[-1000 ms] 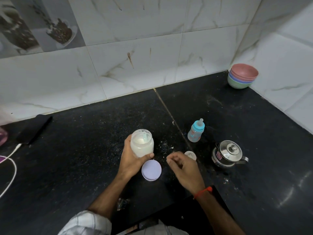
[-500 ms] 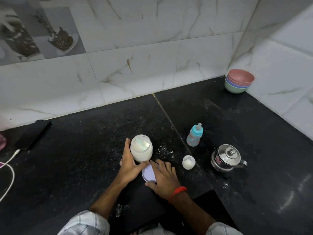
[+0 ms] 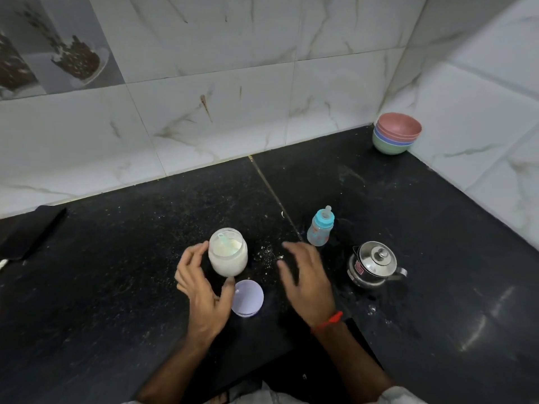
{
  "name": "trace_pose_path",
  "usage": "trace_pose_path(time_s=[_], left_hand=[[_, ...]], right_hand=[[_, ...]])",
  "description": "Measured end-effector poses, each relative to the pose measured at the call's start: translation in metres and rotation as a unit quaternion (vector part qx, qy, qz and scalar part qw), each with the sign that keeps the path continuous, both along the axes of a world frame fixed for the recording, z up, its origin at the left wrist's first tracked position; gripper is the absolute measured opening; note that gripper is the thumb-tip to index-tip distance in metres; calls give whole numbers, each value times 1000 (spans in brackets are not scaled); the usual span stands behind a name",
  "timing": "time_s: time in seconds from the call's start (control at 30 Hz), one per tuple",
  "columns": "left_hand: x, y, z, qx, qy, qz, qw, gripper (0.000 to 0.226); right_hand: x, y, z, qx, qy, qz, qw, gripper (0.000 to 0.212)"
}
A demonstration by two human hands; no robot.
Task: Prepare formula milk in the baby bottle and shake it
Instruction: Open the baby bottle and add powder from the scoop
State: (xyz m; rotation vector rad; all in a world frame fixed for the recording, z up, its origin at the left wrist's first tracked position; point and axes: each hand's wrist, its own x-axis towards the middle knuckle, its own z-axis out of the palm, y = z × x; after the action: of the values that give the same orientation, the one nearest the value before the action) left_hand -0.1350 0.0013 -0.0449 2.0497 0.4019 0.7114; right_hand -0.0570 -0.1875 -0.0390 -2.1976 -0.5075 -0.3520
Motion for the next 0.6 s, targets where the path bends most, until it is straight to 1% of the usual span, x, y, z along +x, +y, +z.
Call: trace_pose_path(time_s=[0.03, 0.1, 0.17, 0.23, 0.27, 0.3, 0.37, 0.43, 0.47, 0.5, 0.6], left_hand=[[1, -8, 4, 41, -34, -17, 998, 70], [5, -28, 10, 86, -76, -79, 990, 56], [12, -48, 12, 87, -76, -142, 983, 50], [21, -67, 10, 67, -39, -176, 981, 51], [25, -74, 8, 57, -18, -182, 982, 52], [29, -80, 5, 47, -1, -187, 981, 53], [35, -90, 2, 36, 23, -195, 980, 54], [37, -96, 4, 38, 37, -201, 978, 53], [37, -98, 5, 42, 42, -203, 977, 53], [36, -99, 7, 47, 47, -203, 977, 54], [39, -101, 13, 53, 63, -191, 978, 57]], right_hand=[[7, -9, 9, 40, -7, -40, 998, 32], [21, -27, 25, 101, 0, -103, 990, 26], [35, -42, 36, 98, -11, -141, 985, 29], [50, -53, 42, 59, -17, -136, 989, 37], [59, -56, 46, 20, -3, -129, 991, 42], [68, -58, 50, -35, 28, -127, 991, 50], [87, -59, 58, -141, 111, -132, 975, 70], [101, -55, 60, -196, 166, -115, 959, 82], [108, -53, 57, -215, 182, -106, 954, 83], [114, -51, 54, -236, 189, -100, 948, 80], [129, -49, 45, -285, 165, -88, 940, 50]])
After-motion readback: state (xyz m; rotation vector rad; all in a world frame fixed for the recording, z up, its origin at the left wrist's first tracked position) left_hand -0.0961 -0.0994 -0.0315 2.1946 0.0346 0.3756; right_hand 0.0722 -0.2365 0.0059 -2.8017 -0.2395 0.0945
